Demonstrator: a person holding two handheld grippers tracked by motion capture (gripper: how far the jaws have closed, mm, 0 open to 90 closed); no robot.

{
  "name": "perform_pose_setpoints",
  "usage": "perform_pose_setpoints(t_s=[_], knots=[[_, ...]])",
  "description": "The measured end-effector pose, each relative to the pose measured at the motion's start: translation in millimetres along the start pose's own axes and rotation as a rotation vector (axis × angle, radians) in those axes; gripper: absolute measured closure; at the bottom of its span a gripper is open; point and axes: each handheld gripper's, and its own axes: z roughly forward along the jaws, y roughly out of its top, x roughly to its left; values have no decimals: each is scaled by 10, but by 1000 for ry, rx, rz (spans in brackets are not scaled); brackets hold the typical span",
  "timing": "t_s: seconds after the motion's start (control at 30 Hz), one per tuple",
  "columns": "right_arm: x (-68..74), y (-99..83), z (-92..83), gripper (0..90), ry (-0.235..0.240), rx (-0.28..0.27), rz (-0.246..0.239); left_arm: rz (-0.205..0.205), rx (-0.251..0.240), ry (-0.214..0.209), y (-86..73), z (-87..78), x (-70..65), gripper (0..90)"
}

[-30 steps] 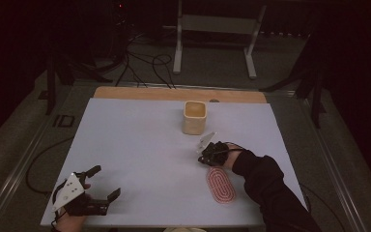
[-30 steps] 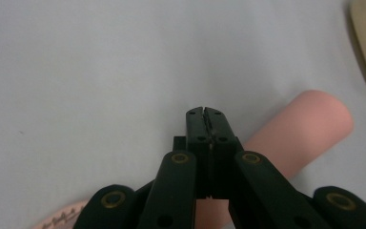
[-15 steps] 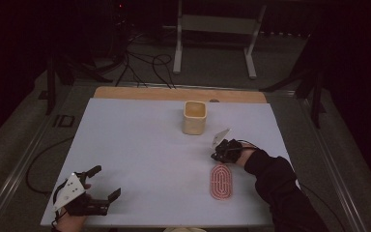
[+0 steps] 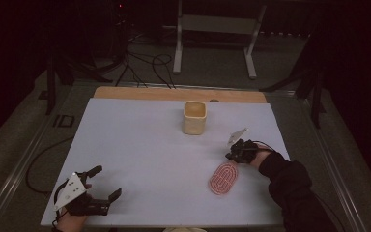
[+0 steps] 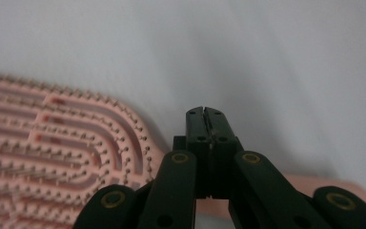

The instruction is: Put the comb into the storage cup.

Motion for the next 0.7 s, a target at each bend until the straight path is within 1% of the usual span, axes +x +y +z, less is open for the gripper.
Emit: perform_pose_setpoints(t_s=[0.03,0.13,0.17,0.23,0.4,0.47,0.53,0.63,0.7], knots=[[-12,-65,-29,900,-4,5,16,0,1,0,0,0,2,3],[-25,-161,-61,900,-1,6,34,4,5,1,-1,0,-2,3],[-19,-189,-71,900,-7,9,42,2,3,0,0,1,-3,3],[-6,-249,-96,900,-8,11,45,1,3,0,0,2,0,3],[38,-403,-175,900,-12,5,72,2,4,0,0,6,-1,3],[62,-468,-206,900,-18,0,90,0,6,-1,-1,9,-3,3],[90,-525,-241,900,-11,1,104,3,7,-1,-1,12,-5,2],[141,-604,-286,900,-17,-2,114,3,9,-1,0,14,-3,3],[178,-654,-319,900,-17,-2,131,4,8,1,0,14,-7,3]])
